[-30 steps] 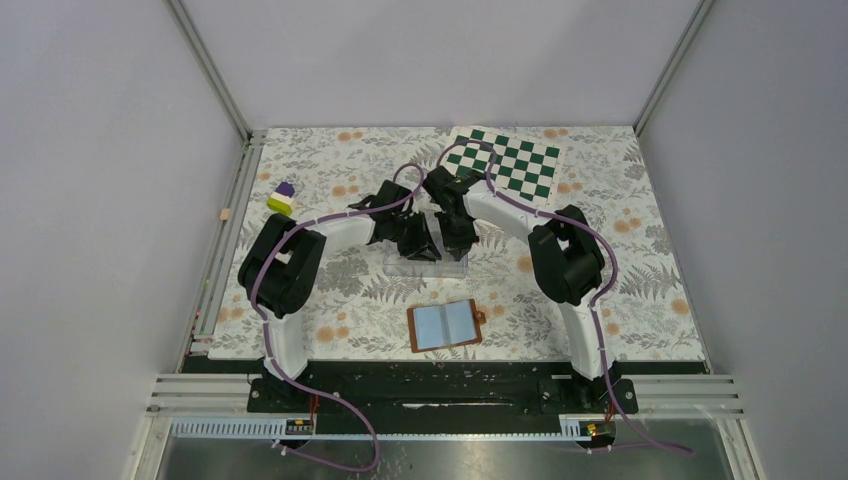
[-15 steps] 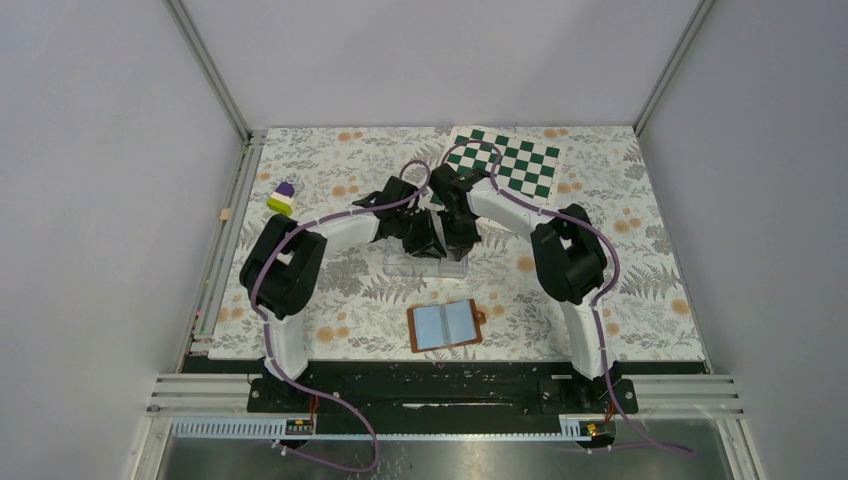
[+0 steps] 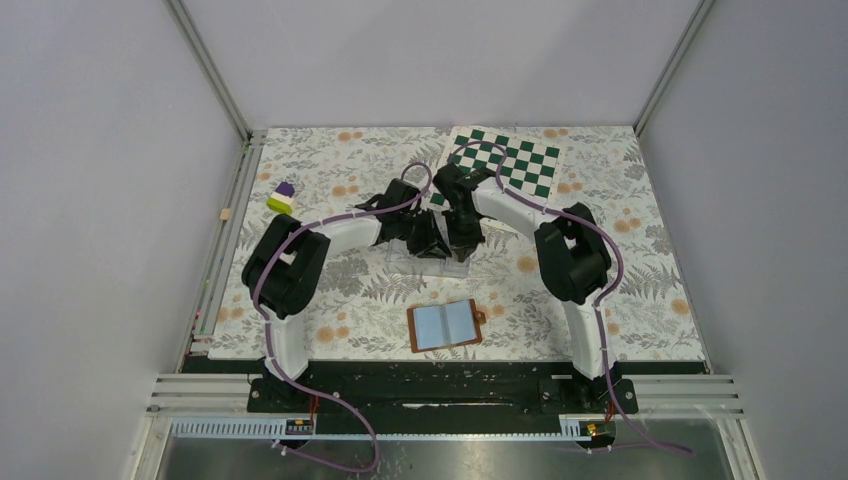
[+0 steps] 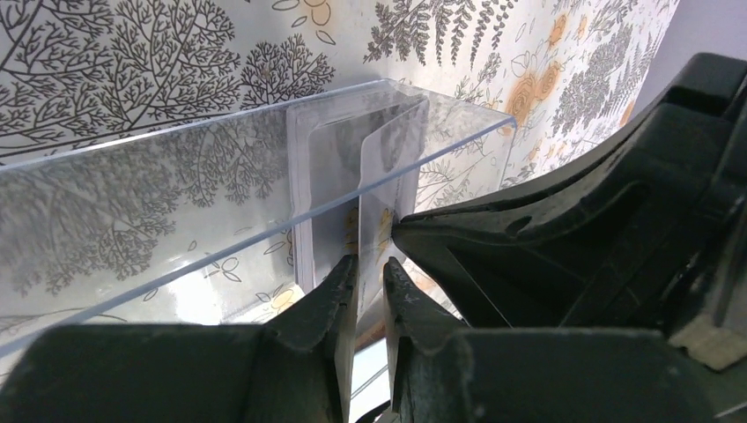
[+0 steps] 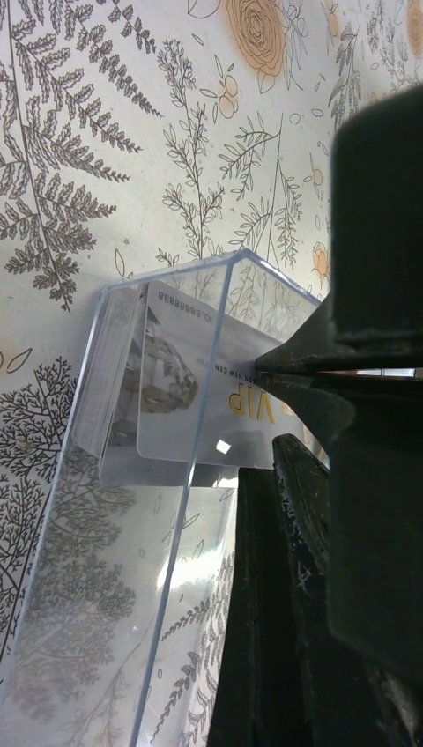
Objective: Put the credit cards into the card holder
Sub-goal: Pick up the credit card from the storage box.
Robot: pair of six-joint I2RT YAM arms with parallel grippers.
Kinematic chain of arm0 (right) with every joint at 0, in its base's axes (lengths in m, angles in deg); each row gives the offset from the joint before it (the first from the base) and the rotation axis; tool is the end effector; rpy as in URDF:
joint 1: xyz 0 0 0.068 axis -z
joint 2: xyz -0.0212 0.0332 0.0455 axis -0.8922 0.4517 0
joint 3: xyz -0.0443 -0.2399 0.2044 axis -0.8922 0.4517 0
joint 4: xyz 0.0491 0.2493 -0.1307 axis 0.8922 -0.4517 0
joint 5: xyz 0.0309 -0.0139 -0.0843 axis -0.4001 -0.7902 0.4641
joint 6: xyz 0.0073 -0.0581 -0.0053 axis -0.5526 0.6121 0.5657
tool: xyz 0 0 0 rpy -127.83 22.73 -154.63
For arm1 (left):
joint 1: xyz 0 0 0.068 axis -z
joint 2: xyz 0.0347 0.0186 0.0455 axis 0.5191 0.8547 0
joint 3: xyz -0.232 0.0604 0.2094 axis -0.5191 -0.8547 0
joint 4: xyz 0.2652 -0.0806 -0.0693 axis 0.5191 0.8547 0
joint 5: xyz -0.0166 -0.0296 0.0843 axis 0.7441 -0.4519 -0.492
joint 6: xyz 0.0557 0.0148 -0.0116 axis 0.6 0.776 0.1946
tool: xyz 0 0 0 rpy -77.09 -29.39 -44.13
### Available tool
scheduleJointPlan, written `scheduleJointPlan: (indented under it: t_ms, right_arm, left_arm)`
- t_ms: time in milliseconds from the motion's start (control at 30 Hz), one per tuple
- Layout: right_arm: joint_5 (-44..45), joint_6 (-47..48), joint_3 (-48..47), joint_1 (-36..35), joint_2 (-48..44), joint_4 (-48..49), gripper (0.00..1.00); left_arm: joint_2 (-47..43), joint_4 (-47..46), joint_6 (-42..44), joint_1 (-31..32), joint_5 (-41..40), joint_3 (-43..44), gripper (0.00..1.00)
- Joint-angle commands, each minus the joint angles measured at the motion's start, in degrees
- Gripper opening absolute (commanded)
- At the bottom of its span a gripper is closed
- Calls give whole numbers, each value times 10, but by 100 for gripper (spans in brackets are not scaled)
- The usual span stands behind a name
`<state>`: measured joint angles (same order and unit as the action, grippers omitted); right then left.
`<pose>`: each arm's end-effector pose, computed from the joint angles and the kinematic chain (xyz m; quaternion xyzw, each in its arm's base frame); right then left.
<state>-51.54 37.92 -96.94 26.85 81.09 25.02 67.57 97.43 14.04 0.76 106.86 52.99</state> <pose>0.3890 0.2869 0.2040 -0.1052 0.9877 0.0672 0.0939 0.3596 -0.2500 0.1842 -0.0275 0.9159 -0.3892 0.0946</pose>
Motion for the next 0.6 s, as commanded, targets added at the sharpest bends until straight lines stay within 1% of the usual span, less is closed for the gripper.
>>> scheduleJointPlan:
  t_ms: [0,100,200,333,400,433,467,533,567]
  right_arm:
    - [-29,-16,15,-3,-4,34,0]
    - [-31,-15,14,-2,-11,34,0]
    - [-36,-15,12,-1,-21,34,0]
    - [-37,-12,11,-1,-43,33,3]
    - [-36,-12,11,1,-59,33,4]
    - [-32,-13,11,1,-69,33,7]
    - [-25,-15,12,1,-78,33,13]
    - [-13,-15,16,3,-96,32,21]
    - [-7,-14,16,5,-104,29,23]
  left_arm:
    - [5,-97,-37,13,54,8,15]
    - [12,-97,-42,13,51,9,14]
    - [19,-118,-49,14,60,9,12]
    - [18,-135,-57,14,68,4,8]
    - [18,-135,-57,14,67,6,4]
    - [20,-134,-57,14,66,7,2]
    - [21,-133,-57,14,66,9,1]
    - [25,-134,-59,14,66,10,0]
    - [26,-137,-60,14,67,9,0]
